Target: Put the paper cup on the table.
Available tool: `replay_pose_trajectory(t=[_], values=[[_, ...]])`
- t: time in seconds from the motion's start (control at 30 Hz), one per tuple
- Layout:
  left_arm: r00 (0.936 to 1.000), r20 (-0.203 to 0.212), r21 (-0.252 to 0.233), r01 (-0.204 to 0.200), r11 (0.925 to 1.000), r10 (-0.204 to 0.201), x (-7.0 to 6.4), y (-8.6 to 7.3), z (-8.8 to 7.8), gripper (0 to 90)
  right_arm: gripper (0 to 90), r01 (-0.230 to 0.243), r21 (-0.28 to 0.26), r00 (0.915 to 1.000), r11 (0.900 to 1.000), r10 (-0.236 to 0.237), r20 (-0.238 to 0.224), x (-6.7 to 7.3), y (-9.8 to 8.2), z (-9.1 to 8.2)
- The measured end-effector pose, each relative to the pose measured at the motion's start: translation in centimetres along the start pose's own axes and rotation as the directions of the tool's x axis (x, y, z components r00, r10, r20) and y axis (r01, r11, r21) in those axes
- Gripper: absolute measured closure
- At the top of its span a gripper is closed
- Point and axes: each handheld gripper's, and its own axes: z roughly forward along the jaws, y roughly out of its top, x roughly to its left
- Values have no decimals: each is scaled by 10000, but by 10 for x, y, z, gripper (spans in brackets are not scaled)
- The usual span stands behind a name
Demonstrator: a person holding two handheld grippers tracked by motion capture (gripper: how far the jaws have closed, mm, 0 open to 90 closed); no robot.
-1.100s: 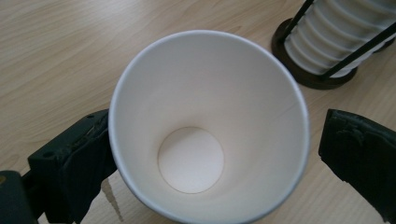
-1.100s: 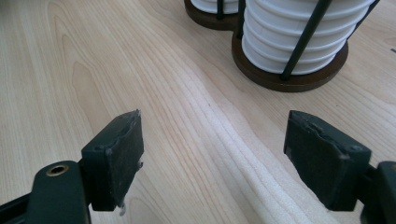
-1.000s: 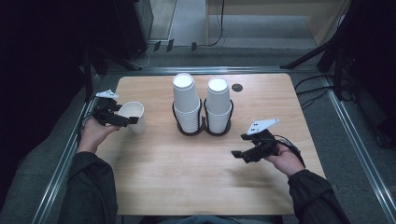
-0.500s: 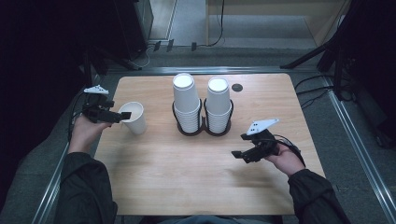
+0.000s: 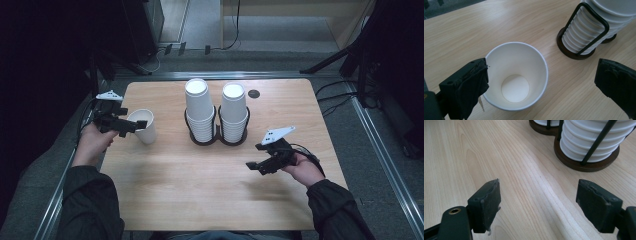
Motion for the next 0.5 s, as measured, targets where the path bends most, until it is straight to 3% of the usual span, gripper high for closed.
replay_pose_trajectory(t=[0.1, 0.33, 0.5], values=[[9998, 144, 18, -167, 9999, 167, -9, 3, 0, 78, 204, 11, 0, 10000, 10000, -11, -13, 0, 0, -1], [9971, 493, -229, -565, 9981, 576, -31, 9, 1, 78, 204, 59, -74, 10000, 10000, -59, 1, -2, 2, -2], [9926, 828, -8, -892, 9960, 890, -44, 7, 9, 78, 202, -128, -261, 9999, 9996, 129, 10, -2, 5, -3]])
